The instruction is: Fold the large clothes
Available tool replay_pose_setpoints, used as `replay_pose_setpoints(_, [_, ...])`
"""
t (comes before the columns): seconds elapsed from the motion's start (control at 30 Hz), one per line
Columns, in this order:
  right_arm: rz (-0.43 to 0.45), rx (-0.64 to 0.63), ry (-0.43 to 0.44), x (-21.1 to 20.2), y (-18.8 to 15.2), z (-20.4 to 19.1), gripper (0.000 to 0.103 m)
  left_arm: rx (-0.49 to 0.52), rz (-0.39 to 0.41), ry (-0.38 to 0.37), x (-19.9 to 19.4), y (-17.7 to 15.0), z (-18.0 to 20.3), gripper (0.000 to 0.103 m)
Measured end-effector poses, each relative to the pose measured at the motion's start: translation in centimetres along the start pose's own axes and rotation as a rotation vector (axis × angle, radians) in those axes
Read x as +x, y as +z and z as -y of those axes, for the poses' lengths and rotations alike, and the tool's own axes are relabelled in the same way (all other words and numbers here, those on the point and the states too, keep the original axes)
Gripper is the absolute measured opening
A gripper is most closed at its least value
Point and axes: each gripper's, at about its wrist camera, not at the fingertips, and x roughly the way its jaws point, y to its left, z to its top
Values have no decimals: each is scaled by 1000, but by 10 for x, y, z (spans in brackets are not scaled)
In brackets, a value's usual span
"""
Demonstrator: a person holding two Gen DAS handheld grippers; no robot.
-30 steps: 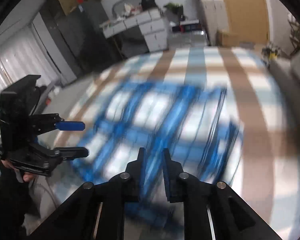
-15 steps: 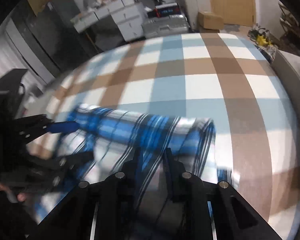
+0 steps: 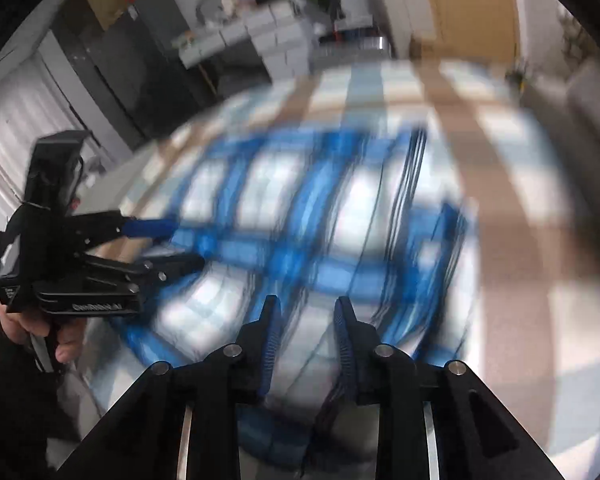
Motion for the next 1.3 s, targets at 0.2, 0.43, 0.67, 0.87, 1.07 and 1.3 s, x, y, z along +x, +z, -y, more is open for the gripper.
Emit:
replay_pose_setpoints(0.2, [112, -49, 10, -34, -16, -23, 28, -94, 63, 32, -21, -12, 10, 63])
replay_pose_setpoints(0.43, [71, -35, -57, -16, -38, -29, 27, -50, 70, 92, -12, -22, 21, 64])
replay_pose_setpoints(0.67, [130, 13, -27, -42, -49, -33, 49, -40, 87, 111, -18, -29, 23, 65])
replay_pose_setpoints(0.87, [110, 27, 4, -38, -47, -34, 48, -32, 103, 113, -19, -34, 26, 66])
replay_pose_setpoints(1.07, [206, 129, -27, -69, -26, -4, 68, -31, 55, 59, -27, -24, 19, 66])
replay_pose_setpoints(1.3, [83, 267, 77, -52, 4, 52, 90, -183, 8, -1, -49, -12, -57, 86])
